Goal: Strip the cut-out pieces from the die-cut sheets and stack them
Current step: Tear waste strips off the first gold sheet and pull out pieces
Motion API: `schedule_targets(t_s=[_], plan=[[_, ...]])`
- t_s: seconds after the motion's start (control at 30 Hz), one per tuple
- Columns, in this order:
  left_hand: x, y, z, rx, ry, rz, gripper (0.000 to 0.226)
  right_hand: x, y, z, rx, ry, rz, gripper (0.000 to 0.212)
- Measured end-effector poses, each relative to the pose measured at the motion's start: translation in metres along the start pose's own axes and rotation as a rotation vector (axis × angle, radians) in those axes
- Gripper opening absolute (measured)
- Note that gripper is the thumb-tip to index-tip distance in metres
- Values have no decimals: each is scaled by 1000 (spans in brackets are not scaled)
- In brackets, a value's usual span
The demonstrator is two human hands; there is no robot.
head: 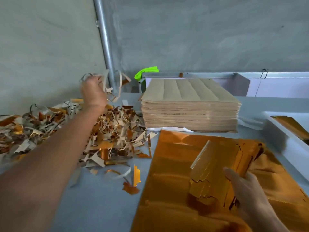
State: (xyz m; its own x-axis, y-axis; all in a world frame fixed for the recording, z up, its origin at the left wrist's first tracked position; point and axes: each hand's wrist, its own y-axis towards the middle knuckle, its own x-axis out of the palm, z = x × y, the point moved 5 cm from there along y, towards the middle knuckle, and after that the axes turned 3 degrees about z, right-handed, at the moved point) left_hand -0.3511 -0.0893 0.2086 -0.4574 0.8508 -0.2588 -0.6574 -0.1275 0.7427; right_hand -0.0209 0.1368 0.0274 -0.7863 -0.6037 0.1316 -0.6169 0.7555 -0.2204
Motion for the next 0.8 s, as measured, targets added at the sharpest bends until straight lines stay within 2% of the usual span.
schedule_targets(t_s=[0.07,0.1,0.17,0.2,0.23,0.27,0.3,0.33,0.37,0.4,0.47,0.53,0.6,0.63,0.7,0.73,0.8], plan=[[-6,29,3,-109,-154,137,22,14,10,-6,-40,-13,12,10],[-8,38,2,-105,-116,212,21,21,16,-7,-56,-7,8,14],[-5,38,-4,33,208,232,23,37,24,-8,-65,-10,-2,14],[2,33,-14,102,333,166,31,44,26,-6,-69,-17,-21,9],[15,24,-29,86,417,-22,38,51,29,-2,-73,-23,-47,8],[33,10,-48,100,555,-331,43,59,30,1,-68,-27,-74,19],[48,-13,-65,45,720,-737,49,64,29,4,-50,-31,-104,29],[51,-35,-84,-38,871,-1057,56,68,28,7,-35,-43,-121,33],[48,-45,-90,-18,1043,-1260,60,70,27,10,-24,-56,-138,30],[42,-46,-88,47,1107,-1360,62,71,25,11,-22,-65,-151,22],[33,-33,-76,76,980,-1303,62,65,24,14,-13,-56,-143,5],[24,-22,-59,-42,749,-1228,48,59,25,14,-16,-58,-158,14],[15,-10,-47,-164,554,-1035,34,55,21,13,-20,-74,-165,9],[9,-4,-40,-160,558,-894,29,52,19,13,-20,-81,-169,8],[2,0,-22,14,773,-693,19,45,17,12,-27,-100,-166,14],[4,-5,-14,126,895,-650,19,42,15,12,-34,-111,-162,12],[11,-23,-6,251,1081,-690,21,35,12,11,-50,-140,-151,10]])
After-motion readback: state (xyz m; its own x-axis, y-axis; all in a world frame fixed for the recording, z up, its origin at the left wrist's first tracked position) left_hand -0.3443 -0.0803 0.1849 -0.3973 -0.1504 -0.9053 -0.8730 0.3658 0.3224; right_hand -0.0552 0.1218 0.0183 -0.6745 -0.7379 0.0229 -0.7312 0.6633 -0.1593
